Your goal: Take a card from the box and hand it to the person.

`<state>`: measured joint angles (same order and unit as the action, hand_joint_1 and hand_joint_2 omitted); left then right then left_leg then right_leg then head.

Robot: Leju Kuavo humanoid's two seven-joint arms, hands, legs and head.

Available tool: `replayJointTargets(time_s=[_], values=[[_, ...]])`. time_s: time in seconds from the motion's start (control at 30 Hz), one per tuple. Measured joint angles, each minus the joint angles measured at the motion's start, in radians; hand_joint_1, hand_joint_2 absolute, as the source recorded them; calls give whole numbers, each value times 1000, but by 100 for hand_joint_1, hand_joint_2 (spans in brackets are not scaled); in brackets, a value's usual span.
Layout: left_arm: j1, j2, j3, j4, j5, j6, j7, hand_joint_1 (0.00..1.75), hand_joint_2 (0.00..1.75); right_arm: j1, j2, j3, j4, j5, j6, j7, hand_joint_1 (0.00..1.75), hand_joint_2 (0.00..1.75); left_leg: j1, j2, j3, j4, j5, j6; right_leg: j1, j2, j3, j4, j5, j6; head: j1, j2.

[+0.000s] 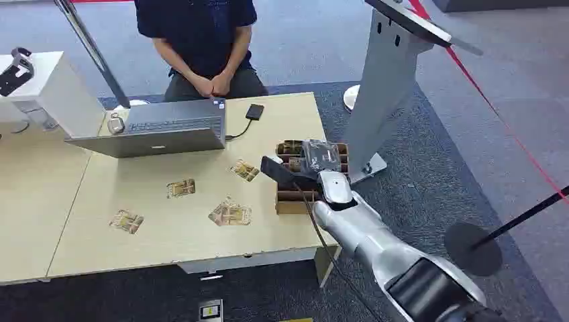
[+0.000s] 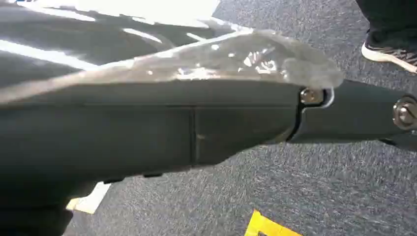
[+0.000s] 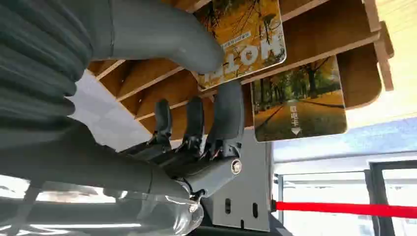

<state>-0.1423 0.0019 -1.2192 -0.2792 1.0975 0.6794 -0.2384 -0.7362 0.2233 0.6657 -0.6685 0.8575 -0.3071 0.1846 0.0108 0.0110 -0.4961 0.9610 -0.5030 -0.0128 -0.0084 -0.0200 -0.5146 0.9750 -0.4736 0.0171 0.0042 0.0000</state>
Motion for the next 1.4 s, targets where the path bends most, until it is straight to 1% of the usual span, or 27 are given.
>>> replayJointTargets(time_s=[1.4], values=[[1,0,5,3,-3,0,2,0,0,19,-16,3,-73,29,12,25,0,175,0,0,0,0,0,0,0,0,0,0,0,0,0,0]])
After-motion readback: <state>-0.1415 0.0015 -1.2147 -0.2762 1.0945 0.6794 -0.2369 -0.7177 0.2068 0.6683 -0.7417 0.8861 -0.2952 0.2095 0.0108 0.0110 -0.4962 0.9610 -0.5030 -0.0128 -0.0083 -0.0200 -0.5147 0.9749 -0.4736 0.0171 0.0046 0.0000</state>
